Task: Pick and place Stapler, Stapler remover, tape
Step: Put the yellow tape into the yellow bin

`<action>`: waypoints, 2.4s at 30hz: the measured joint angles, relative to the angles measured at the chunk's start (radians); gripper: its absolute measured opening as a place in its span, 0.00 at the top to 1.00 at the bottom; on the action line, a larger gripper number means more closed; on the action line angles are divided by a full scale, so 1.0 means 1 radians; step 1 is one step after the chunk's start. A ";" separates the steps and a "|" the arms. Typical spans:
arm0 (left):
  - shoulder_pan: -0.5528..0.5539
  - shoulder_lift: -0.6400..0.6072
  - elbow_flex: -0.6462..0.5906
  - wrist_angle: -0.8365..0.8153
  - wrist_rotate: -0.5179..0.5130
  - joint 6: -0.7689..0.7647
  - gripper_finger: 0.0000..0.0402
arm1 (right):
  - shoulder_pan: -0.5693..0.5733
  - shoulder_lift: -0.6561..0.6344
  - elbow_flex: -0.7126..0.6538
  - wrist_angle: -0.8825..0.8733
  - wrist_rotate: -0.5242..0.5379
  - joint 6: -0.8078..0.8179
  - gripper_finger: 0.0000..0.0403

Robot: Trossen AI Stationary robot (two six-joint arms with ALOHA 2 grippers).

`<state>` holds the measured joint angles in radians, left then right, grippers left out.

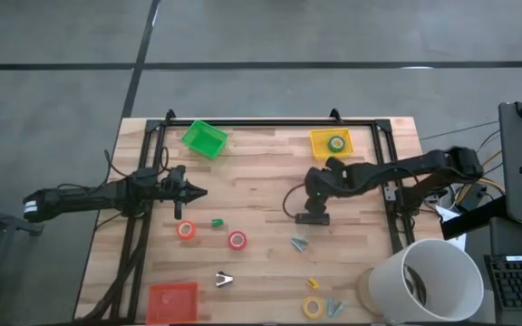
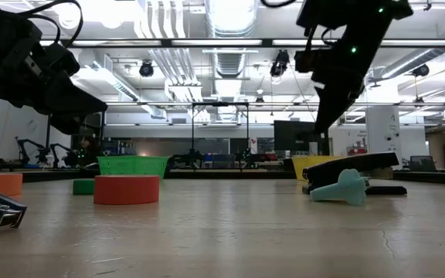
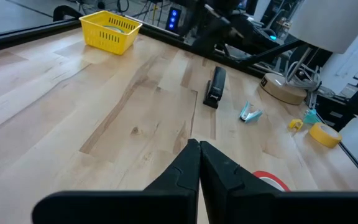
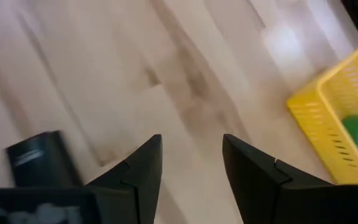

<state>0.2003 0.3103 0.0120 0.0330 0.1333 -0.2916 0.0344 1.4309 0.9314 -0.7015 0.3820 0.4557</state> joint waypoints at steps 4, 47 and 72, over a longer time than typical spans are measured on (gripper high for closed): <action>0.000 0.000 0.000 0.000 0.000 0.000 0.97 | 0.047 -0.013 0.000 0.000 -0.041 0.027 0.62; 0.000 0.000 0.000 0.000 0.000 0.000 0.97 | 0.390 0.017 0.000 0.235 -0.229 0.174 0.64; 0.000 0.000 0.000 0.000 0.000 0.000 0.97 | 0.536 0.419 0.351 0.186 -0.349 -0.353 0.67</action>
<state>0.2005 0.3099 0.0120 0.0326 0.1333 -0.2916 0.5703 1.8499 1.2828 -0.5159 0.0330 0.1029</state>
